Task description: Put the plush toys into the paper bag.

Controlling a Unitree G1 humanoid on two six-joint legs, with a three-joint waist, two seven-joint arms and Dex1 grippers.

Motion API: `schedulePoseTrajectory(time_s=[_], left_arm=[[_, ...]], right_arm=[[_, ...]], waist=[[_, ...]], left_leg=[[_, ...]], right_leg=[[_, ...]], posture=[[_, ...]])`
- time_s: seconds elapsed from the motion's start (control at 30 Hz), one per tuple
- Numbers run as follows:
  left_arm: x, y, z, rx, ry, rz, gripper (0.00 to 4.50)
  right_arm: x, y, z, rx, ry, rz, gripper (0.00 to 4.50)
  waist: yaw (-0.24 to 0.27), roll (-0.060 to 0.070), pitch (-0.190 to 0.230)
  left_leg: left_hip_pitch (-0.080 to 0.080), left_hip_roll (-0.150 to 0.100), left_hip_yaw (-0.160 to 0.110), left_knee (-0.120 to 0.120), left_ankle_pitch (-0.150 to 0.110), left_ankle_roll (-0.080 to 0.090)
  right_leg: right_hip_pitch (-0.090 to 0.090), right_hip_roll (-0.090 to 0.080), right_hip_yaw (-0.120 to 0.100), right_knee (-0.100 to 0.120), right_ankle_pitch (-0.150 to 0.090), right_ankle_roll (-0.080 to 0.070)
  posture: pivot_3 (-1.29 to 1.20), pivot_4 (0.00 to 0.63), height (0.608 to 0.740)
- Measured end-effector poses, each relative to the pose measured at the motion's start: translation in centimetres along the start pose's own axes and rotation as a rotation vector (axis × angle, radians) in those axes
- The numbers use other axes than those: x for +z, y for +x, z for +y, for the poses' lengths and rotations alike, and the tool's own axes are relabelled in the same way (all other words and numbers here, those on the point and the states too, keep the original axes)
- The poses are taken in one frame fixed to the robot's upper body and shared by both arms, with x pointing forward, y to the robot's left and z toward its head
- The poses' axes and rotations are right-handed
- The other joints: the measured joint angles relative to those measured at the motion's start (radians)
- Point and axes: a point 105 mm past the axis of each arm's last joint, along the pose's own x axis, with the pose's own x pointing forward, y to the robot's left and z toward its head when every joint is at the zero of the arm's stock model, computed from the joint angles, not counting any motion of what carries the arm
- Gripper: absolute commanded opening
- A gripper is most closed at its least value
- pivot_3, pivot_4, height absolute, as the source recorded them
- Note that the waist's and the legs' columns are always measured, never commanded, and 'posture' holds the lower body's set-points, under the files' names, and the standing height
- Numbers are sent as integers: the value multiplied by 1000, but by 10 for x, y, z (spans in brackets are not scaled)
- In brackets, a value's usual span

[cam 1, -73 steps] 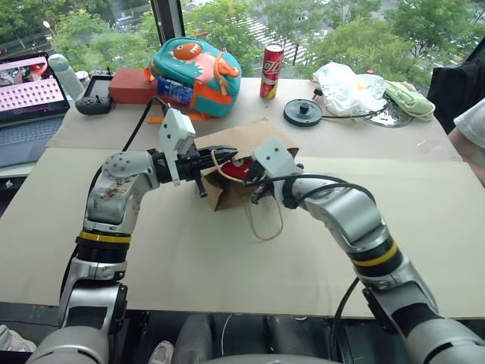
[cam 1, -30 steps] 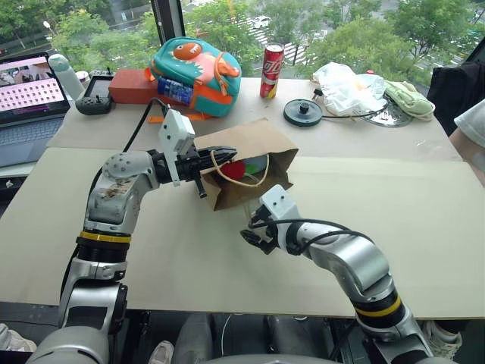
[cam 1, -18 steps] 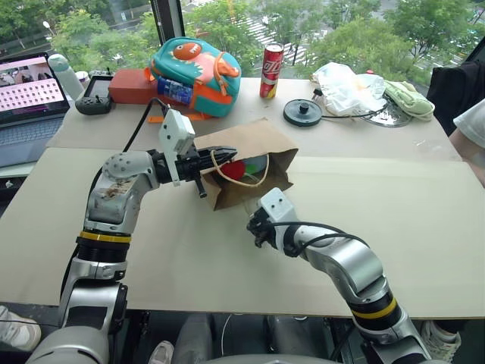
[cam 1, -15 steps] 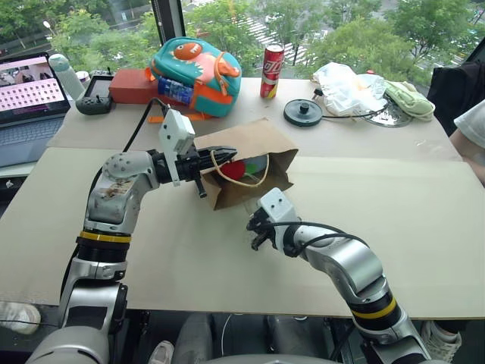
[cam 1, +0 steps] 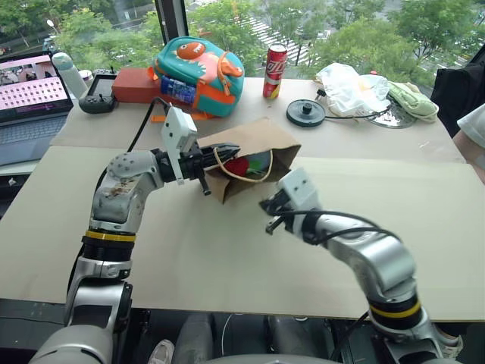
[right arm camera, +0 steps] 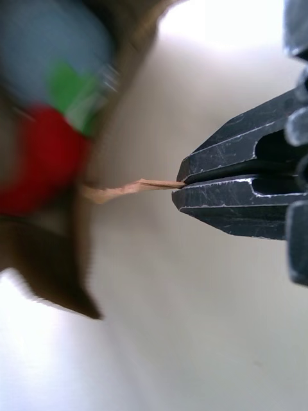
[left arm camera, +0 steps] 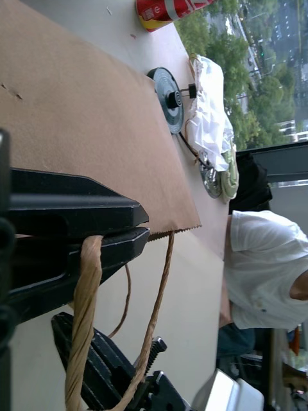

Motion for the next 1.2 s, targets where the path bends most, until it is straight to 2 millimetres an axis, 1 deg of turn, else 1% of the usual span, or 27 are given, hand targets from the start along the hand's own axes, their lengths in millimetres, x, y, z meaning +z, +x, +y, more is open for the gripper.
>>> schedulePoseTrajectory(time_s=[0.13,0.23,0.3,0.37,0.47,0.6,0.63,0.67,0.7,0.73,0.83,0.97,1.0,1.03,1.07,1.2], left_arm=[[15,4,9,66,-137,-115,0],[18,3,15,118,-250,-169,0],[15,2,18,147,-341,-194,0],[8,-1,19,173,-421,-203,0],[-9,-6,17,205,-507,-182,0],[-19,-7,9,190,-526,-142,0],[-23,-5,6,181,-532,-128,0],[-25,-5,4,175,-529,-116,298],[-27,-5,3,169,-524,-105,596],[-27,-6,3,164,-519,-100,755],[-26,-7,2,157,-508,-91,1903],[-19,-8,-3,109,-507,-100,3293],[-16,-9,-4,93,-510,-99,3824],[-13,-10,-5,85,-512,-103,4033],[-10,-12,-4,83,-515,-107,4451],[-2,-19,-2,74,-516,-107,4451]], right_arm=[[27,-12,-11,-9,-65,-73,15],[45,-18,-14,-4,-123,-116,15],[51,-18,-12,10,-148,-125,15],[53,-16,-9,19,-159,-129,15],[50,-11,-7,24,-155,-112,15],[42,-2,4,63,-153,-76,15],[39,1,5,70,-153,-63,316],[37,2,7,74,-154,-54,676],[35,4,8,78,-152,-47,810],[33,6,8,78,-149,-37,1161],[30,9,7,65,-142,-23,2230],[33,11,9,64,-117,-45,3519],[35,10,8,63,-108,-56,4044],[36,9,6,60,-102,-62,4241],[38,7,3,54,-98,-69,4500],[46,-3,-7,49,-79,-112,4500]], waist=[[-4,0,0],[-4,0,0],[-4,0,0],[-5,0,0],[-4,0,0],[-3,0,0],[-3,0,0],[-3,0,0],[-3,0,0],[-3,0,0],[-3,0,0],[-3,0,0],[-3,0,0],[-3,0,0],[-3,0,0],[-3,0,0]], left_leg=[[0,0,0,0,0,0],[0,0,-1,0,0,0],[0,0,-1,0,0,0],[0,0,-1,0,0,0],[0,0,-1,0,0,0],[0,0,-1,0,0,0],[0,0,-1,0,0,0],[0,0,-1,0,0,0],[0,-1,-1,0,0,0],[0,0,-1,0,0,0],[0,0,-1,0,0,0],[0,0,-1,0,0,0],[0,0,-1,0,0,0],[0,0,-1,0,0,0],[0,0,-1,0,0,0],[0,0,-1,0,0,0]], right_leg=[[0,0,0,0,0,0],[0,0,0,0,0,0],[0,0,0,0,0,0],[0,0,0,0,0,0],[0,0,0,0,0,0],[1,0,0,0,0,0],[1,0,0,0,0,0],[1,0,0,0,0,0],[1,0,0,0,0,0],[1,0,0,0,0,0],[1,0,0,0,0,0],[0,0,0,0,0,0],[0,0,0,0,0,0],[0,0,0,0,0,0],[0,0,0,0,0,0],[0,0,0,0,0,0]], posture=[[0,150,728],[0,150,728],[0,150,728],[0,150,728],[0,150,728],[0,150,728],[0,150,728],[0,150,728],[0,150,728],[0,150,728],[0,150,728],[0,150,728],[0,150,728],[0,150,728],[0,150,728],[0,150,728]])
